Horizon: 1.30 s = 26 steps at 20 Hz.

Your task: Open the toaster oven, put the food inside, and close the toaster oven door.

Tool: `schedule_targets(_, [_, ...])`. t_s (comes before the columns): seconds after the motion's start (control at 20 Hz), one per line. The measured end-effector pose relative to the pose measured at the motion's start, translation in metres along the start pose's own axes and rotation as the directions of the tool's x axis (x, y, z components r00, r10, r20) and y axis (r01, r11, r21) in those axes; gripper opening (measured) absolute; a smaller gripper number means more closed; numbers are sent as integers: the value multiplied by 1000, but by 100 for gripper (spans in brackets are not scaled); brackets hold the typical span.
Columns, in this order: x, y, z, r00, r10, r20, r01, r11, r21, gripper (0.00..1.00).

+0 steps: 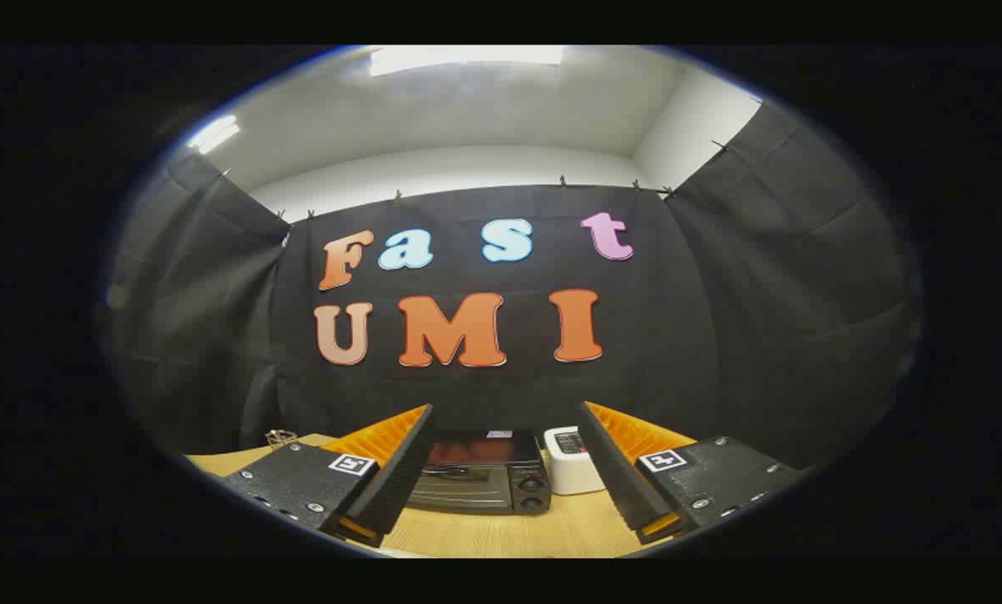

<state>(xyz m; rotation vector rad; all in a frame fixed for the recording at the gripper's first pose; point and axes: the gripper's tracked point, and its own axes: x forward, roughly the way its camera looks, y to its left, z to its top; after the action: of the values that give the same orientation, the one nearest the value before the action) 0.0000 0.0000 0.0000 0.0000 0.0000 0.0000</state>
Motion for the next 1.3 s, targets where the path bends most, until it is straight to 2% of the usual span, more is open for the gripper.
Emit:
schedule_targets(0.7, [27, 36, -17, 998, 51, -39, -50, 998, 24, 98])
schedule_targets(0.9, [34, 50, -23, 996, 70, -46, -71, 997, -4, 99])
schedule_targets(1.05, [47, 65, -50, 992, 94, -88, -96, 995, -24, 98])
schedule_targets(1.3, [85, 94, -106, 972, 141, -190, -138, 990, 28, 98])
